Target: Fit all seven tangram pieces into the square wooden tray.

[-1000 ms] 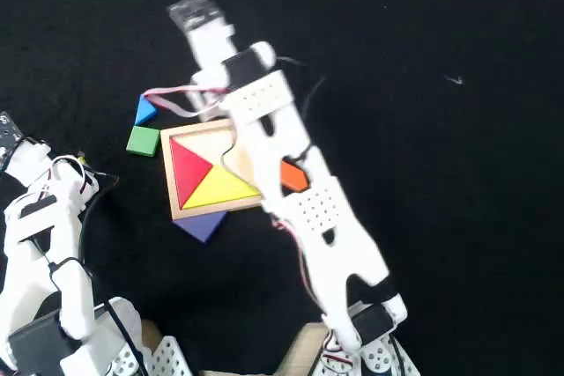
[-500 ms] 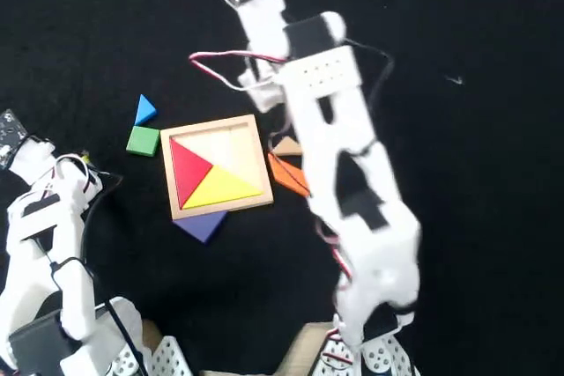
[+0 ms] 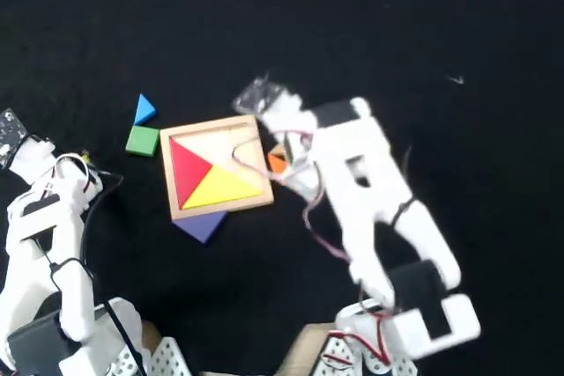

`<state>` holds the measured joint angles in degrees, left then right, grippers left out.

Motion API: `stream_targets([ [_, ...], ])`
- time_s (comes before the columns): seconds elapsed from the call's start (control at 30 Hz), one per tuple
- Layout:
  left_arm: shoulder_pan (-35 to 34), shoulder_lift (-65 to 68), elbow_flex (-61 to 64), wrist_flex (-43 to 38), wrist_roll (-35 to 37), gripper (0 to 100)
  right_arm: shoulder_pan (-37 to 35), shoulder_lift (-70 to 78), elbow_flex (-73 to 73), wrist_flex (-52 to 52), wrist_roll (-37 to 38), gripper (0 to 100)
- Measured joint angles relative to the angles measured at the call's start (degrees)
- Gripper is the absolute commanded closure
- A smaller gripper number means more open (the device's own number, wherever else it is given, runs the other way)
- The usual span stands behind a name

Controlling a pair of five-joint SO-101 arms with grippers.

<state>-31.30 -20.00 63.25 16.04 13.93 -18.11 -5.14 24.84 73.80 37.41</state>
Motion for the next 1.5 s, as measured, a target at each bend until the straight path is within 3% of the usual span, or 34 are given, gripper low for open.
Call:
stream_targets([
  [0.23, 0.0, 0.0, 0.0, 0.0, 0.0, 86, -3.52, -2.02, 5.98, -7.38, 1.76, 82.8],
  [0.53, 0.26, 0.0, 0.0, 0.0, 0.0, 86, -4.22, 11.25, 2.37, -8.0, 6.24, 82.7],
  [0.73, 0.53, 0.0, 0.0, 0.0, 0.0, 86, -5.01, 12.4, -0.35, -8.09, 6.24, 74.4],
  [1.07, 0.53, 0.0, 0.0, 0.0, 0.0, 86, -5.19, 11.87, -0.44, -8.35, 8.97, 76.9],
  [1.5, 0.53, 0.0, 0.0, 0.0, 0.0, 86, -5.54, 14.33, -0.44, -16.79, 10.02, 76.9],
])
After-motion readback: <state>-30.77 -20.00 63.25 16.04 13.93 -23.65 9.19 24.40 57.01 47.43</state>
